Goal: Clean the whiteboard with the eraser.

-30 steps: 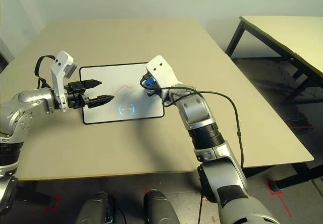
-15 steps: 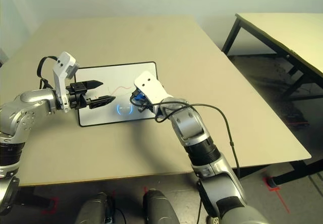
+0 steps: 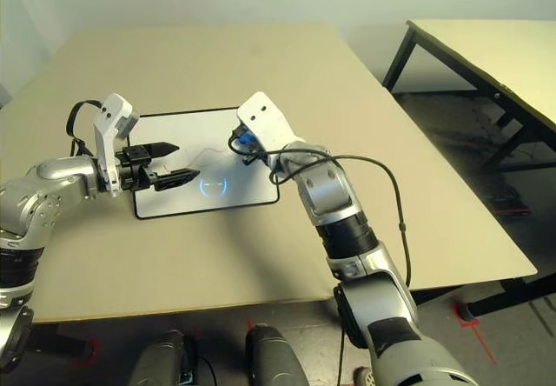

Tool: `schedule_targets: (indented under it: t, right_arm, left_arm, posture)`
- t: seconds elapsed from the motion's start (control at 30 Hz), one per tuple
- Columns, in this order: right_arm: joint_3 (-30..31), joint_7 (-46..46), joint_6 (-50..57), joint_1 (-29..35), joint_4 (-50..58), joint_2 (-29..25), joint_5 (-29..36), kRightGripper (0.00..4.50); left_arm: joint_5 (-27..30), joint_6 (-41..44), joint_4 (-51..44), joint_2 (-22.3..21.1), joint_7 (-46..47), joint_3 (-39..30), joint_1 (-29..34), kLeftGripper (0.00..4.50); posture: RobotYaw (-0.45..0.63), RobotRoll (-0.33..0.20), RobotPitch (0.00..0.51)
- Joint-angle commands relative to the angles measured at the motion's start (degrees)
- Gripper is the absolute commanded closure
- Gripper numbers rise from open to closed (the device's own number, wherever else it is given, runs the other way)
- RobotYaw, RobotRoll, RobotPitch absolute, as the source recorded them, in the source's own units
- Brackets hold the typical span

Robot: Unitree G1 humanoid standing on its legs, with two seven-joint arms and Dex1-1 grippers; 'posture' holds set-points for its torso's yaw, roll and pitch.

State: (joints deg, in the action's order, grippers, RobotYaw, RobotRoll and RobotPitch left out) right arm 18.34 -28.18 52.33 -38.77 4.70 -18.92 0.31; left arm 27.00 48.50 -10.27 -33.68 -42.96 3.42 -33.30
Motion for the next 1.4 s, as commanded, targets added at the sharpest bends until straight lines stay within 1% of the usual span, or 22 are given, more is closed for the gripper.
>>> schedule_targets:
  t: [0.03, 0.17, 0.37, 0.5, 0.57, 0.63, 0.8, 0.93, 1.0, 1.07, 1.17, 1.27, 1.33, 1.4]
  right_arm:
    - [3.52, -1.74, 3.19, 1.88, 1.63, -0.25, 0.28, 3.92]
    - [4.36, -2.29, 2.76, 1.42, 1.56, -0.33, -0.27, 3.92]
    - [1.50, -0.31, -6.72, -7.78, -9.58, 0.86, -2.50, 3.93]
    - [0.83, -0.19, -10.26, -10.31, -14.25, 1.07, -2.97, 3.93]
    - [1.19, -0.85, -10.31, -10.01, -14.28, 1.09, -3.18, 3.93]
    - [2.42, -1.84, -9.14, -8.28, -11.96, 0.81, -3.29, 3.93]
    - [6.53, -4.37, -1.70, 0.10, 0.06, -0.55, -2.47, 3.93]
    - [7.73, -5.16, 1.25, 2.60, 3.63, -1.05, -2.58, 3.93]
    - [7.55, -5.22, 1.16, 2.34, 2.99, -1.15, -2.85, 3.93]
    - [6.47, -4.79, -0.07, 0.70, 0.40, -1.16, -3.27, 3.93]
    - [3.56, -2.84, -3.22, -3.50, -5.21, -0.86, -3.98, 3.93]
    - [1.94, -1.74, -5.74, -6.51, -9.66, -0.73, -4.20, 3.93]
    - [1.61, -1.48, -6.59, -7.20, -10.96, -0.63, -4.36, 3.93]
    - [2.19, -1.90, -6.22, -6.48, -10.30, -0.76, -4.47, 3.93]
  left_arm:
    - [-0.07, 0.69, -0.45, -0.03, -0.03, 0.48, 0.49, 0.00]
    - [-0.08, 0.69, -0.38, 0.17, -0.02, 0.59, 0.38, 0.00]
    - [-0.05, 0.83, -0.41, 0.31, -0.22, 0.80, 0.52, 0.00]
    - [-0.02, 1.02, -0.59, 0.31, -0.26, 0.79, 0.66, 0.00]
    - [-0.01, 1.14, -0.78, 0.23, -0.26, 0.72, 0.80, 0.00]
    - [0.04, 1.27, -0.93, 0.16, -0.22, 0.62, 0.95, 0.00]
    - [0.09, 1.50, -1.27, -0.01, -0.05, 0.30, 1.21, 0.00]
    - [0.12, 1.65, -1.44, 0.07, 0.05, 0.27, 1.22, 0.00]
    - [0.13, 1.68, -1.42, 0.16, 0.06, 0.30, 1.15, 0.00]
    - [0.12, 1.68, -1.37, 0.22, 0.04, 0.36, 1.08, 0.00]
    - [0.08, 1.66, -1.33, 0.24, -0.01, 0.43, 1.10, 0.00]
    - [0.07, 1.72, -1.38, 0.27, -0.02, 0.51, 1.14, 0.00]
    - [0.12, 1.80, -1.51, 0.29, -0.01, 0.52, 1.23, 0.00]
    - [0.17, 1.88, -1.60, 0.31, 0.03, 0.49, 1.25, 0.00]
  posture:
    - [-0.03, 0.000, 0.104]
    - [-0.04, 0.000, 0.107]
    - [-0.04, 0.000, 0.113]
    - [-0.04, 0.000, 0.115]
    - [-0.03, 0.000, 0.116]
    - [-0.03, 0.000, 0.117]
    - [-0.03, 0.000, 0.119]
    - [-0.03, 0.000, 0.122]
    - [-0.04, 0.000, 0.121]
    - [-0.04, 0.000, 0.122]
    - [-0.04, 0.000, 0.122]
    - [-0.04, 0.000, 0.121]
    - [-0.04, 0.000, 0.121]
    - [-0.03, 0.000, 0.119]
